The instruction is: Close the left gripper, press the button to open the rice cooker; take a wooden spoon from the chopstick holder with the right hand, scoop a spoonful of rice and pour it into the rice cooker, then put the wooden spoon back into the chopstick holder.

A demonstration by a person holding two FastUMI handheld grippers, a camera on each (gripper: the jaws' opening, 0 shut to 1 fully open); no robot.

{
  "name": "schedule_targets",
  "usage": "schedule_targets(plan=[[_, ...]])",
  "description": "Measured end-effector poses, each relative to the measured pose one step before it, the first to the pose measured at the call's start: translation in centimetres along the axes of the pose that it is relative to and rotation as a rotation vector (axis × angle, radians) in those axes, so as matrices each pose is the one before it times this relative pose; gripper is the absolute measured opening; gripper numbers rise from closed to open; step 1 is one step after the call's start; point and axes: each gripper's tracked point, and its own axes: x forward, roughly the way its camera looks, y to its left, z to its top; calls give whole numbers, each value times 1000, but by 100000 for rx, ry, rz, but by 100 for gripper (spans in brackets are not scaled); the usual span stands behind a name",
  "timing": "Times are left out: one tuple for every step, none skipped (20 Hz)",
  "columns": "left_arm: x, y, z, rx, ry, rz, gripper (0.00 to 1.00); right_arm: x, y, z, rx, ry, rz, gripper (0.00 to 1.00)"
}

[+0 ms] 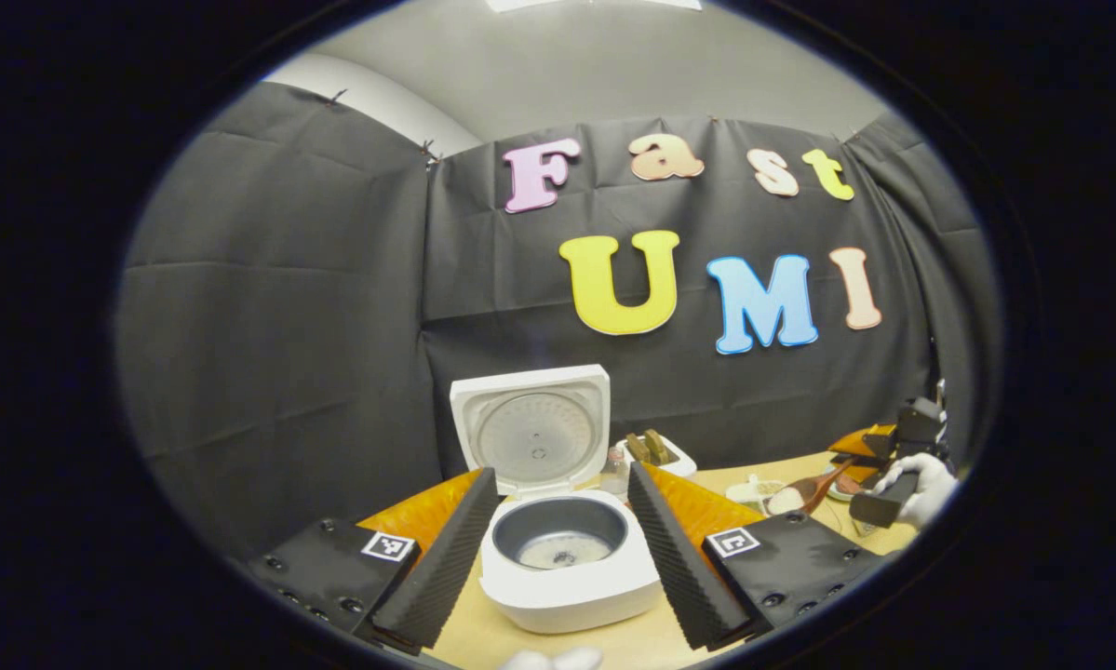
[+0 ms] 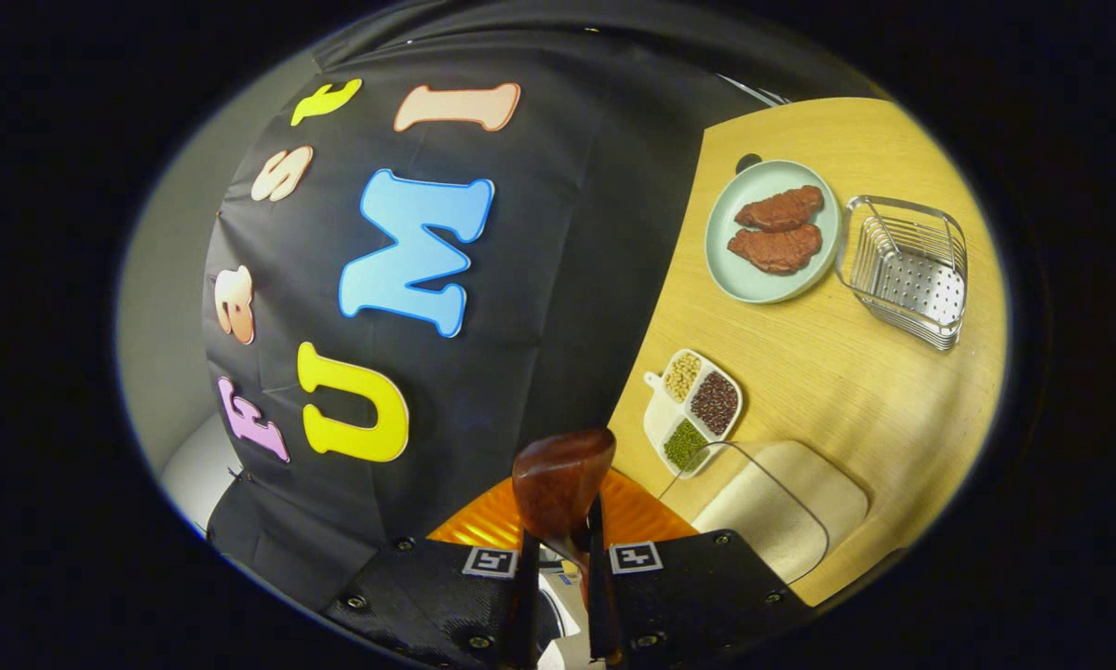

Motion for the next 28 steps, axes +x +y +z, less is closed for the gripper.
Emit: schedule_targets(plan=[[-157, 342, -273, 131, -203, 257, 98, -73, 1341, -383, -782, 90, 1092, 21], [-156, 460, -55, 3, -346, 248, 98, 56, 1374, -593, -435, 659, 1299, 22], [-172, 428, -69, -152, 40, 342, 96, 72, 1279, -770, -645, 913, 300, 21], [-302, 372, -211, -503, -423, 205, 98, 548, 1229, -844, -488, 1047, 1216, 21], [-77, 528, -135, -180, 97, 470, 100, 470, 1096, -1120, -1538, 1071, 178, 21], [-69, 551, -234, 9, 13, 800, 98, 386, 1254, -1292, -1193, 1790, 1221, 21], [-151, 641, -64, 82, -412, 1015, 96, 465, 1160, -1216, -1298, 1356, 999, 21], [-145, 680, -71, -14, -131, 987, 98, 640, 1274, -1462, -52, 1775, 1408, 21], [-132, 666, -32, -361, -78, 1102, 100, 631, 1160, -1625, 191, 2373, 1158, 22], [-163, 540, -316, -518, -14, 1036, 98, 705, 1015, -1676, 308, 2272, 1349, 21], [-87, 557, 38, -618, -105, 901, 100, 807, 803, -1797, -212, 2610, 683, 21], [-84, 526, -204, -245, 258, 900, 98, 826, 623, -1685, -351, 2210, 300, 22], [85, 524, -85, -107, 301, 710, 98, 965, 376, -1747, 288, 2590, -206, 21], [29, 377, -307, -80, 280, 857, 98, 1045, 373, -1907, -258, 3131, -623, 21], [35, 440, -248, -311, 521, 732, 98, 847, 404, -1759, 163, 2536, 460, 22], [-17, 284, -366, -461, 666, 734, 98, 898, 124, -1533, -1008, 2051, -523, 21], [-80, 553, -223, -711, 431, 1176, 98, 830, 102, -1454, -1087, 2169, -394, 21], [60, 499, -313, -759, 683, 859, 100, 724, -250, -1120, -1289, 1714, -1171, 21], [140, 469, -150, -717, 272, 1070, 98, 680, -119, -903, -962, 1081, -859, 21], [221, 300, -84, -365, 289, 1037, 100, 468, -263, -794, -1133, 832, -918, 21], [87, 466, -192, -86, 440, 1230, 100, 506, -309, -409, -2287, -26, -925, 21], [-10, 386, -260, -229, 282, 759, 100, 412, -257, -357, -3163, 97, -970, 21], [-53, 237, -160, -103, 267, 580, 100, 97, -318, -458, -3303, -376, -1168, 21], [-7, 90, -295, 101, 391, 517, 100, 189, -547, -234, -3308, 220, -2180, 21], [53, 121, -393, 143, 557, 330, 100, 111, -324, -114, -2274, -141, -938, 21], [-1, 40, -211, 170, 555, 260, 100, 48, -298, -419, -4022, -270, -1843, 21], [28, 74, -191, 329, 418, 299, 100, 24, 81, -341, -4593, -310, -441, 21], [33, -63, -198, 426, 100, 226, 100, 127, 19, 28, -5244, -1212, -420, 21]])
